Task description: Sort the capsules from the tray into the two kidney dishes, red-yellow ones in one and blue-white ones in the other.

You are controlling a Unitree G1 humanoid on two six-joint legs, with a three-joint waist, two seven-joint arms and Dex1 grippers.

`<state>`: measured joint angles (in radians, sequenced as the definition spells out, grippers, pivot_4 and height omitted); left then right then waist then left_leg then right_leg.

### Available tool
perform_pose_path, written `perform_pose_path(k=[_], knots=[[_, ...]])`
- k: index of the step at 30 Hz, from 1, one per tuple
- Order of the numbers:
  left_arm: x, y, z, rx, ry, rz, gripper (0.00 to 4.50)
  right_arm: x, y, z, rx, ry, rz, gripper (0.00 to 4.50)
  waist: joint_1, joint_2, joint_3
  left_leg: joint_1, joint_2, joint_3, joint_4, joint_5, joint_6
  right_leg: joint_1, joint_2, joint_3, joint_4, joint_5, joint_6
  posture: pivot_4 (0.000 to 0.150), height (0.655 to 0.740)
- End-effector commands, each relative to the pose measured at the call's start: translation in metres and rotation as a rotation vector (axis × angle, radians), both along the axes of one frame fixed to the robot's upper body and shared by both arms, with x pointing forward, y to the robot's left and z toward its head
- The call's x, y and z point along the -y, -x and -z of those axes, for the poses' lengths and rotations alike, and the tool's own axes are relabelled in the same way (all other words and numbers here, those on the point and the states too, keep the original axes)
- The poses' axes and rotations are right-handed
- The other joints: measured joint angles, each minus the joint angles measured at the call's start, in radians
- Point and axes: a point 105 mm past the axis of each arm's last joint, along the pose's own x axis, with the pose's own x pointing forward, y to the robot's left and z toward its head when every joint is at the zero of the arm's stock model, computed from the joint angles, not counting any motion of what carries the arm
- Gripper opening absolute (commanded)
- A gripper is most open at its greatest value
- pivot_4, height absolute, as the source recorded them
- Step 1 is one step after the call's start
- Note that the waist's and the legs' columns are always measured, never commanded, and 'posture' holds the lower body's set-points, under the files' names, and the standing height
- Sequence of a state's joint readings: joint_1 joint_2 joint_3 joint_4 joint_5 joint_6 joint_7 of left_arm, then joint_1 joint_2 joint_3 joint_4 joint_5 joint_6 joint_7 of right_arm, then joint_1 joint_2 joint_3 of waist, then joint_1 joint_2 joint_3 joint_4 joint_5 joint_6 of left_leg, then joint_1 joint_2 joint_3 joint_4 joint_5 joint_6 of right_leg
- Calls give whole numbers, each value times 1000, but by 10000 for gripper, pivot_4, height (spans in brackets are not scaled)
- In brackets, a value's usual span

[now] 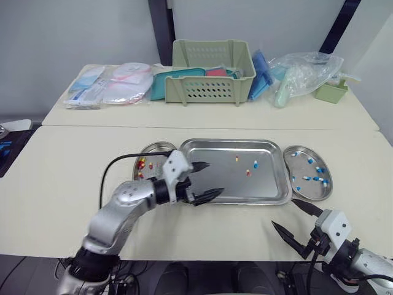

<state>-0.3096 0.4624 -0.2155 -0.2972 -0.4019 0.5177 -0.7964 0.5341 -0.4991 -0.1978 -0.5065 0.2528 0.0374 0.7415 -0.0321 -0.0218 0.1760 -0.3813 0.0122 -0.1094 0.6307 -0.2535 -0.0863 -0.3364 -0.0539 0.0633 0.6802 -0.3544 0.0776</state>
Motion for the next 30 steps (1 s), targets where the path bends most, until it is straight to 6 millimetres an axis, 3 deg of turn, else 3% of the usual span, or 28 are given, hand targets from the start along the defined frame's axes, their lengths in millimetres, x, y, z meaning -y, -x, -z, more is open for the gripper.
perform_pose_path(k=[1,4,13,30], knots=[[24,-10,-8,27,4,46,40855,-3,0,-7,48,-7,2,45000,2,0,0,0,0,0,1,0,0,0,0,0,0,0,0,1500,7400],[42,-18,-6,49,-38,96,32199,-2,1,-6,51,-15,13,45000,1,0,0,-1,0,0,0,0,0,0,0,0,0,0,0,1500,7400],[81,-41,11,42,-117,124,32199,-7,5,-3,62,-32,42,45000,1,0,0,-1,0,0,1,0,0,0,0,0,0,0,0,1500,7400],[111,-61,42,11,-250,137,32199,-21,6,-10,63,-51,61,45000,2,0,0,-1,-1,0,1,0,0,0,0,0,0,0,0,1500,7400]])
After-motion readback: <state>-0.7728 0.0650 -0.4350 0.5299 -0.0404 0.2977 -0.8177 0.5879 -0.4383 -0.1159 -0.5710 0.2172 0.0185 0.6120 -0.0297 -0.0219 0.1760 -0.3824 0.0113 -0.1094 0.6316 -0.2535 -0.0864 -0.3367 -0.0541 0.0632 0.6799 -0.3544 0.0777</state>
